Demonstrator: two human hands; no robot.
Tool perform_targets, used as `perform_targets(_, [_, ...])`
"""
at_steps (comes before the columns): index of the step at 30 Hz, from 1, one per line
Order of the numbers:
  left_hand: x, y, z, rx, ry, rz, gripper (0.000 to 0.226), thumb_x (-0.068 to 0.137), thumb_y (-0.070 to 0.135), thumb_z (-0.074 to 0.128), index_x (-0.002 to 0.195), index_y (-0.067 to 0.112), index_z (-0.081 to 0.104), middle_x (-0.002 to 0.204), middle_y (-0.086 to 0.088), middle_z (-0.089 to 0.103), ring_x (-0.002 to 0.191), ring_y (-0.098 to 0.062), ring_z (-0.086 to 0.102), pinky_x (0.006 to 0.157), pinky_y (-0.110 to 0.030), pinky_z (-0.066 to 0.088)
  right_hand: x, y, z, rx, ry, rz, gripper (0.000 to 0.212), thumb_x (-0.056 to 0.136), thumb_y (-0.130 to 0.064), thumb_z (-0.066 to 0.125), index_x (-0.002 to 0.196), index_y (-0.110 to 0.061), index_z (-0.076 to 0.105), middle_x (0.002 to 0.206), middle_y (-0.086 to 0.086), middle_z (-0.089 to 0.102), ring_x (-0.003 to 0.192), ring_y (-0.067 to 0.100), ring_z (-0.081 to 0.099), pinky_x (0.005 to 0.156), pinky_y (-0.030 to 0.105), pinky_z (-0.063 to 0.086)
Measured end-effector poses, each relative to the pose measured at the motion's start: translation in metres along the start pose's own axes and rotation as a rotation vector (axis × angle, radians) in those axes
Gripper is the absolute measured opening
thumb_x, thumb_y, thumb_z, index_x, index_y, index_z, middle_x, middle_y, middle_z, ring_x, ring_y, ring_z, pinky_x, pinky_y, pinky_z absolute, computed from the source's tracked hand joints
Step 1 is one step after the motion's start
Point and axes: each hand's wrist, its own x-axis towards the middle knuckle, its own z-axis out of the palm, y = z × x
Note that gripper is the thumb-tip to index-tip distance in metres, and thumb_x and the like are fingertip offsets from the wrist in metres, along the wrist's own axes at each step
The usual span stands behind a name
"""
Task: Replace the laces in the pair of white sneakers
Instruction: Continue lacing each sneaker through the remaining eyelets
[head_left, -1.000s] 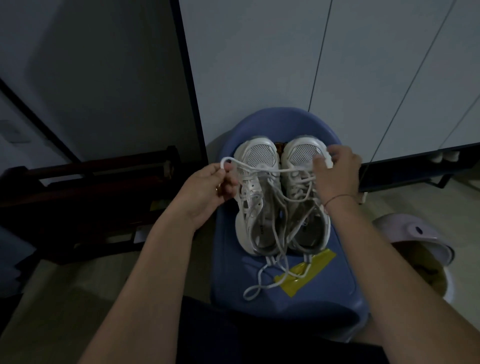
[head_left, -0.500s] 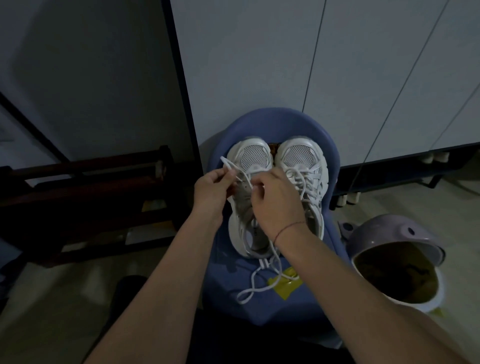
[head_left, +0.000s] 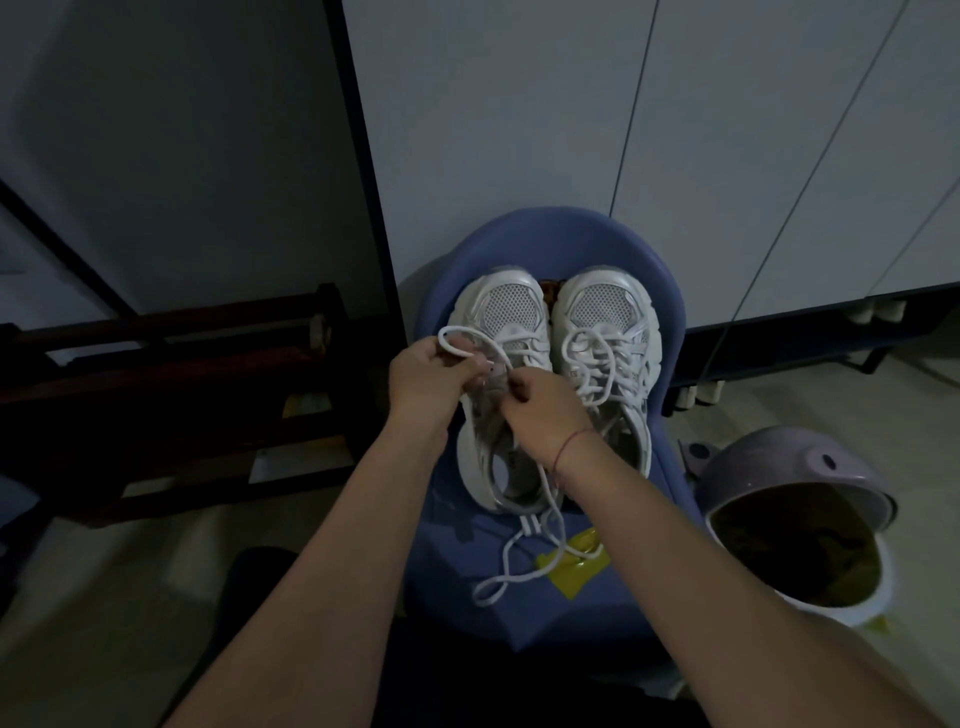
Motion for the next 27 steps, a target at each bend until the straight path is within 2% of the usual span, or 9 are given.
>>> perform_targets(2, [-0.001, -0.001, -0.001, 0.043, 0.008, 0.027, 0.023, 0.081, -0.011, 0.069, 0.079, 0.011, 0.063, 0.081, -0.007, 0.070, 0.071, -0.014, 0.068, 0.060, -0.018, 0.054, 0.005, 0.002, 0.000, 0.158, 0.006, 0.033, 0.022, 0.093, -0.014, 0.050, 0.099, -0.004, 0.069, 0.096, 0.016, 0.069, 0.093, 0.030, 0.064, 0.085, 0.041, 0.051])
perform_targets(5, [0.000, -0.002, -0.003, 0.093, 0.027, 0.067, 0.026, 0.081, -0.011, 0.068, 0.077, 0.015, 0.065, 0.077, -0.005, 0.070, 0.067, -0.013, 0.066, 0.058, -0.017, 0.052, 0.005, 0.003, 0.001, 0.322, 0.000, 0.083, 0.025, 0.093, -0.009, 0.049, 0.106, -0.011, 0.070, 0.099, 0.012, 0.070, 0.096, 0.029, 0.065, 0.092, 0.045, 0.050])
perform_targets(7, [0.001, -0.003, -0.003, 0.126, 0.043, 0.090, 0.028, 0.079, -0.010, 0.070, 0.077, 0.017, 0.065, 0.078, -0.006, 0.071, 0.072, -0.017, 0.067, 0.064, -0.022, 0.054, 0.005, 0.003, 0.001, 0.384, 0.002, 0.116, 0.030, 0.094, -0.005, 0.045, 0.112, -0.012, 0.068, 0.101, 0.013, 0.069, 0.100, 0.034, 0.063, 0.094, 0.048, 0.049])
perform_targets(10, [0.004, -0.004, -0.004, 0.211, 0.053, 0.136, 0.028, 0.074, -0.006, 0.076, 0.077, 0.019, 0.065, 0.082, -0.006, 0.072, 0.080, -0.021, 0.070, 0.075, -0.031, 0.057, 0.004, 0.004, 0.000, 0.416, -0.009, 0.120, 0.032, 0.095, -0.001, 0.042, 0.111, -0.012, 0.068, 0.104, 0.019, 0.068, 0.101, 0.040, 0.062, 0.092, 0.052, 0.049])
perform_targets(14, [0.005, -0.004, -0.005, 0.271, 0.030, 0.153, 0.020, 0.076, -0.003, 0.077, 0.080, 0.015, 0.068, 0.081, -0.007, 0.073, 0.079, -0.021, 0.071, 0.074, -0.031, 0.058, 0.004, 0.006, 0.000, 0.436, -0.032, 0.095, 0.035, 0.094, 0.001, 0.041, 0.097, -0.024, 0.066, 0.104, 0.017, 0.068, 0.100, 0.036, 0.063, 0.094, 0.050, 0.049])
perform_targets(18, [0.003, -0.004, -0.004, 0.218, -0.004, 0.130, 0.010, 0.084, -0.002, 0.070, 0.087, 0.007, 0.073, 0.076, -0.005, 0.073, 0.069, -0.014, 0.068, 0.065, -0.022, 0.054, 0.007, 0.011, 0.001, 0.415, -0.043, 0.070, 0.037, 0.094, 0.000, 0.041, 0.111, -0.020, 0.067, 0.105, 0.016, 0.069, 0.101, 0.035, 0.063, 0.093, 0.048, 0.050])
perform_targets(21, [0.003, -0.009, -0.003, 0.295, 0.008, 0.158, 0.011, 0.078, 0.008, 0.079, 0.080, 0.019, 0.074, 0.077, -0.003, 0.074, 0.075, -0.015, 0.071, 0.073, -0.029, 0.056, 0.008, 0.013, 0.002, 0.438, -0.059, 0.060, 0.040, 0.095, -0.001, 0.038, 0.111, -0.024, 0.066, 0.105, 0.012, 0.069, 0.100, 0.029, 0.065, 0.090, 0.042, 0.053])
perform_targets(25, [0.001, -0.012, 0.001, 0.269, 0.007, 0.123, 0.010, 0.077, 0.013, 0.081, 0.077, 0.020, 0.074, 0.079, -0.001, 0.074, 0.080, -0.015, 0.070, 0.078, -0.031, 0.057, 0.012, 0.015, 0.002, 0.528, -0.079, 0.091, 0.039, 0.096, -0.001, 0.036, 0.112, -0.023, 0.064, 0.105, 0.011, 0.068, 0.100, 0.025, 0.064, 0.091, 0.037, 0.052])
perform_targets(27, [-0.001, -0.011, 0.004, 0.233, -0.018, 0.085, 0.008, 0.080, 0.016, 0.079, 0.079, 0.021, 0.072, 0.081, -0.002, 0.074, 0.082, -0.017, 0.070, 0.080, -0.032, 0.057, 0.014, 0.018, 0.002, 0.552, -0.116, 0.115, 0.036, 0.096, -0.003, 0.039, 0.112, -0.022, 0.065, 0.105, 0.012, 0.069, 0.098, 0.027, 0.066, 0.089, 0.039, 0.053])
